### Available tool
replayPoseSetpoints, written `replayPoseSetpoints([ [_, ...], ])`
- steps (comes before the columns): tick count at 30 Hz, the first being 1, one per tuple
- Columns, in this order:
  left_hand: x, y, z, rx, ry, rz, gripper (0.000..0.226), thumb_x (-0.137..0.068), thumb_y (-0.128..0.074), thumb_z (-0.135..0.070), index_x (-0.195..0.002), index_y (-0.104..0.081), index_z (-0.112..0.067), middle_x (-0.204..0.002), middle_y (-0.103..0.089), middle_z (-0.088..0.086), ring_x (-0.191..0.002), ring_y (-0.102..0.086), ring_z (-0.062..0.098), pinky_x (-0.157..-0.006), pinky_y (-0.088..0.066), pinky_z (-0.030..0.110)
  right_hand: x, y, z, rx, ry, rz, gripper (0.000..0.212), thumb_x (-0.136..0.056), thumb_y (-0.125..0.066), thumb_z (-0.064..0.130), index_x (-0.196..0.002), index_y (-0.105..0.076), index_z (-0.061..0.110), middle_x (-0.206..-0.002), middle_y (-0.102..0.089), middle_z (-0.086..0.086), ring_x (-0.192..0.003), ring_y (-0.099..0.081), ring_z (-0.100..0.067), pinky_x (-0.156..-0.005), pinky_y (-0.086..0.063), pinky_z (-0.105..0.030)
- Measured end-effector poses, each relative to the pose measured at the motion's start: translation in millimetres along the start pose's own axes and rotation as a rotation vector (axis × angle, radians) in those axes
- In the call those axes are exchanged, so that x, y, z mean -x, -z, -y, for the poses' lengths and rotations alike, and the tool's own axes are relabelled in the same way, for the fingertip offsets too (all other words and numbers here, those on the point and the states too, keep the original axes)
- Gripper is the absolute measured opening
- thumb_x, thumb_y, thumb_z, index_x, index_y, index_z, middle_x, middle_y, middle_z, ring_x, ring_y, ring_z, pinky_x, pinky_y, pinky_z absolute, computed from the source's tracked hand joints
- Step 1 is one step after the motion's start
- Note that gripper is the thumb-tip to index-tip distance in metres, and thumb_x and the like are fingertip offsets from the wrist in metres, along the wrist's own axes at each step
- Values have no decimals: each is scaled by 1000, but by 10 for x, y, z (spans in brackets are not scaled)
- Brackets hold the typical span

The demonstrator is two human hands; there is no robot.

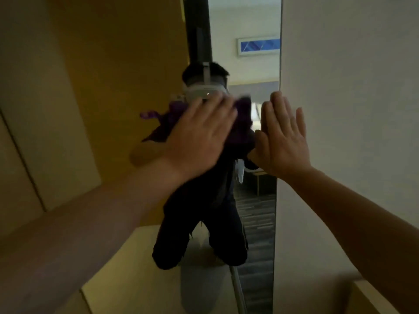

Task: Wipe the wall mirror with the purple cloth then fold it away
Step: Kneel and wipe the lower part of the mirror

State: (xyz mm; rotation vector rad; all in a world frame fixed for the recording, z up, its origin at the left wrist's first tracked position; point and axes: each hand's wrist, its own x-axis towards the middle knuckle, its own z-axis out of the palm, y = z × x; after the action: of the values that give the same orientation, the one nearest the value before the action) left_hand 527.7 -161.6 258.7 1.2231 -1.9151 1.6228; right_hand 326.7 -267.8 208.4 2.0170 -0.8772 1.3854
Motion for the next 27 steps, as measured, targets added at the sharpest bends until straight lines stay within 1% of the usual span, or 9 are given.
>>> replayPoseSetpoints([
  [3, 1014, -225, -642, 31, -202, 129, 47, -104, -24, -18, -146, -42, -7, -155, -34, 18, -145, -28, 38, -117, -24, 55, -19, 8, -6, -33, -5, -17, 61, -106, -13, 43, -157, -13, 11, -165, -8, -14, -153, -4, -28, -123, -6, -54],
  [5, 1502, -353, -952, 21, -201, 196, 47, -106, -20, -20, -146, -45, -11, -155, -37, 13, -145, -29, 34, -118, -24, 51, -8, 18, 27, -47, -20, -37, 61, -106, -14, 43, -157, -13, 10, -165, -8, -13, -153, -4, -26, -123, -4, -52],
  [8, 1623, -461, -1057, 40, -123, 149, 44, -107, -25, -21, -145, -45, -12, -155, -37, 11, -144, -31, 31, -116, -30, 49, -11, 14, 73, -47, -34, -68, 60, -105, -17, 40, -156, -17, 9, -165, -12, -15, -153, -8, -28, -123, -5, -52],
  [13, 1580, -357, -1016, 120, -112, 148, 41, -109, -27, -17, -143, -49, -13, -154, -38, 11, -145, -30, 30, -114, -33, 47, -1, 175, 100, -68, -81, -5, 62, -104, -13, 45, -157, -18, 14, -166, -10, -8, -153, -3, -23, -124, 0, -48],
  [16, 1237, -239, -782, 197, -77, 69, 45, -105, -22, -9, -142, -48, -10, -152, -40, 15, -144, -33, 32, -115, -30, 47, -51, 373, -73, -115, -139, -27, 58, -106, -16, 41, -157, -17, 13, -166, -11, -8, -153, -2, -22, -124, -1, -47],
  [19, 390, -93, -334, 203, 105, -111, 46, -97, -35, -2, -143, -41, -5, -151, -40, 20, -142, -33, 37, -116, -28, 53, -150, 413, -413, -29, -229, 38, 60, -106, -16, 44, -158, -11, 15, -167, -5, -9, -153, 1, -24, -124, -3, -51],
  [22, -669, 142, 114, 133, 308, -169, 52, -97, -49, -9, -148, -37, -8, -158, -29, 15, -146, -25, 34, -118, -18, 47, -161, 268, -617, 116, -200, 131, 64, -105, -16, 47, -158, 2, 16, -167, 5, -8, -152, 11, -24, -124, 2, -50],
  [24, -1161, 260, 279, 104, 401, -154, 52, -102, -47, -20, -151, -32, -10, -161, -22, 12, -149, -18, 30, -120, -15, 44, -159, 175, -676, 155, -193, 118, 64, -105, -16, 48, -158, 5, 18, -167, 8, -6, -149, 19, -19, -123, 7, -47],
  [27, -1319, 200, 196, -6, 324, -120, 55, -101, -41, -31, -151, -31, -9, -160, -25, 13, -148, -20, 30, -120, -18, 45, -138, 102, -738, 172, -191, 82, 64, -105, -17, 48, -157, 6, 19, -166, 10, -1, -147, 23, -13, -123, 9, -44],
])
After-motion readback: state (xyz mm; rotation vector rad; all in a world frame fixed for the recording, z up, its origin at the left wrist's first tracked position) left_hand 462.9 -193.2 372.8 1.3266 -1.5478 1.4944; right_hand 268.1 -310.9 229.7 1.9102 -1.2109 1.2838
